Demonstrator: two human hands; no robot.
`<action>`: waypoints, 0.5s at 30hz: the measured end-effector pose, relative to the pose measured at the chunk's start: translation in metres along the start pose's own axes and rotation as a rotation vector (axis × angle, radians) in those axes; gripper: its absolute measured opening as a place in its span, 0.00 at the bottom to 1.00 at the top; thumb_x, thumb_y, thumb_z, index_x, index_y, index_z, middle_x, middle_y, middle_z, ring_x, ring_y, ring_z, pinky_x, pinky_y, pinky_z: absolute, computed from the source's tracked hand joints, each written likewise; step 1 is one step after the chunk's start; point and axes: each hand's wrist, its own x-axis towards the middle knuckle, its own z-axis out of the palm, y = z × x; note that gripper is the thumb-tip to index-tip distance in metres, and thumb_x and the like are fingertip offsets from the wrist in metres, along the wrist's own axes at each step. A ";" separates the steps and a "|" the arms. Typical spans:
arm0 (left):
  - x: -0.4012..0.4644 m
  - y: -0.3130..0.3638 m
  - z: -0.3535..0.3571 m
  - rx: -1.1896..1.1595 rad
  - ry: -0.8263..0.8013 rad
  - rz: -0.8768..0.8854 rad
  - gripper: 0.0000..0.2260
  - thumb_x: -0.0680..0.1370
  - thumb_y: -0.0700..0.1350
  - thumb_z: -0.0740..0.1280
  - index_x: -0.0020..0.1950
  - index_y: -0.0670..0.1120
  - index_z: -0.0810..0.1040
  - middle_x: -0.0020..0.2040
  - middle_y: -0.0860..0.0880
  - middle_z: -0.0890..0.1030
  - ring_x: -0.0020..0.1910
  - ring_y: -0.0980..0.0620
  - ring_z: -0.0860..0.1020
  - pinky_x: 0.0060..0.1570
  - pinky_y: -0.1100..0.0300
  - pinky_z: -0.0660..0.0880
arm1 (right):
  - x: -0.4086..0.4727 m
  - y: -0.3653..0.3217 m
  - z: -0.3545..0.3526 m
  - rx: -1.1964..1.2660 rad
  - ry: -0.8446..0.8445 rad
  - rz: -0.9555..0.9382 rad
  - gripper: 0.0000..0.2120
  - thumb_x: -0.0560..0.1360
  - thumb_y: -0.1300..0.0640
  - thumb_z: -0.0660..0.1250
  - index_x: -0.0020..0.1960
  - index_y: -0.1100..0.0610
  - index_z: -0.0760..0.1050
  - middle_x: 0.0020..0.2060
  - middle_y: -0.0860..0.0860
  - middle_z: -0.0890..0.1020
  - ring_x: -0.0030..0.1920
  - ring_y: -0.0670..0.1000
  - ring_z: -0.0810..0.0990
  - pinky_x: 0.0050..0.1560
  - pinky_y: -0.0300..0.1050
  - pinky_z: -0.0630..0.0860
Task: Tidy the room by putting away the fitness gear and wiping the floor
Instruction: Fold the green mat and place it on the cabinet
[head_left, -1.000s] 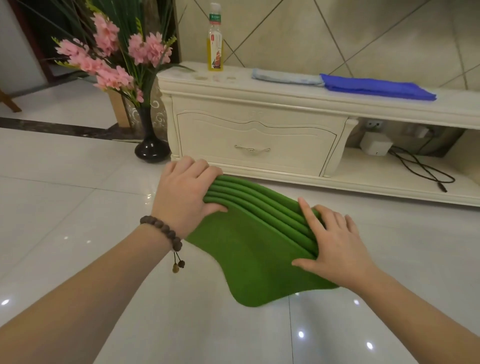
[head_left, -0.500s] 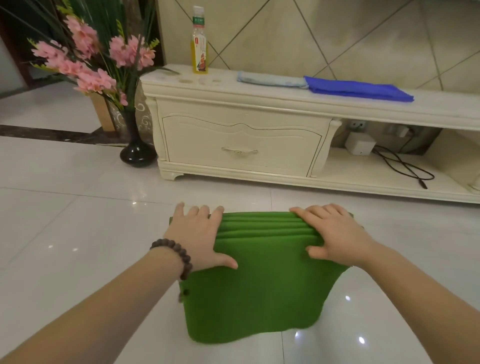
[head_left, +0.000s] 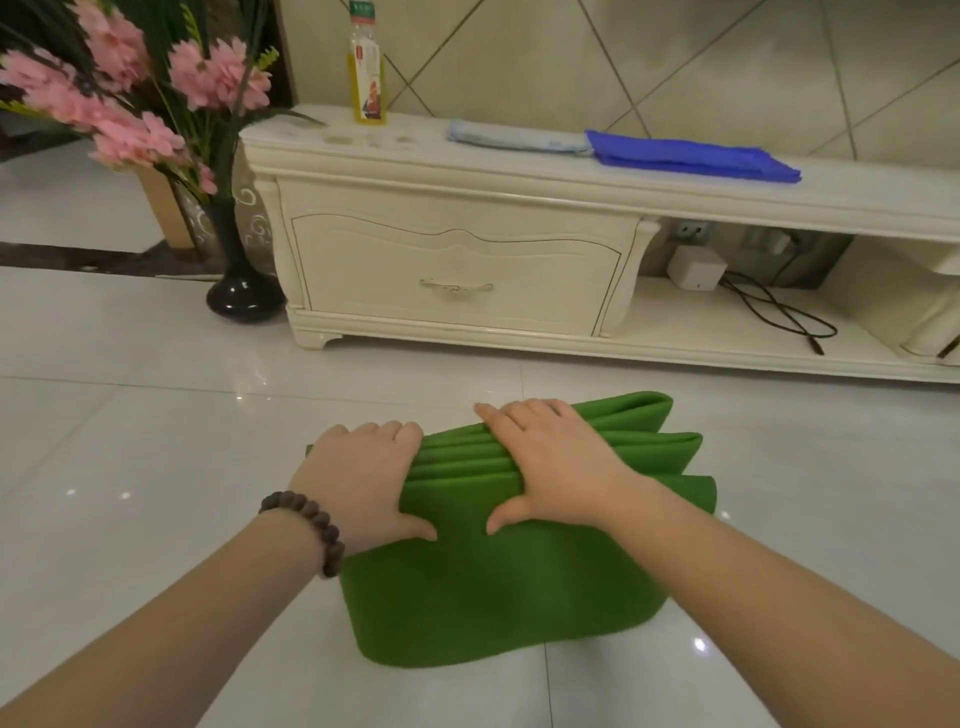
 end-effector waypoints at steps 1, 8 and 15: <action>-0.002 0.001 0.001 0.001 0.008 0.015 0.34 0.66 0.74 0.63 0.63 0.55 0.64 0.56 0.56 0.74 0.54 0.54 0.73 0.57 0.53 0.71 | -0.011 0.015 0.000 0.006 -0.002 0.047 0.54 0.62 0.25 0.65 0.77 0.49 0.48 0.70 0.49 0.66 0.69 0.52 0.63 0.73 0.52 0.55; -0.002 -0.004 -0.003 -0.043 -0.080 0.007 0.39 0.63 0.74 0.66 0.68 0.58 0.59 0.56 0.56 0.74 0.53 0.53 0.76 0.50 0.55 0.76 | -0.065 0.083 0.002 -0.015 -0.099 0.309 0.49 0.56 0.29 0.72 0.71 0.41 0.57 0.63 0.43 0.70 0.63 0.49 0.66 0.60 0.51 0.64; 0.006 -0.003 0.002 0.034 0.325 -0.050 0.24 0.68 0.62 0.72 0.58 0.52 0.71 0.47 0.53 0.78 0.45 0.49 0.76 0.44 0.54 0.73 | -0.069 0.082 0.025 -0.173 0.390 0.321 0.32 0.51 0.41 0.81 0.46 0.56 0.72 0.40 0.52 0.77 0.42 0.57 0.74 0.45 0.52 0.70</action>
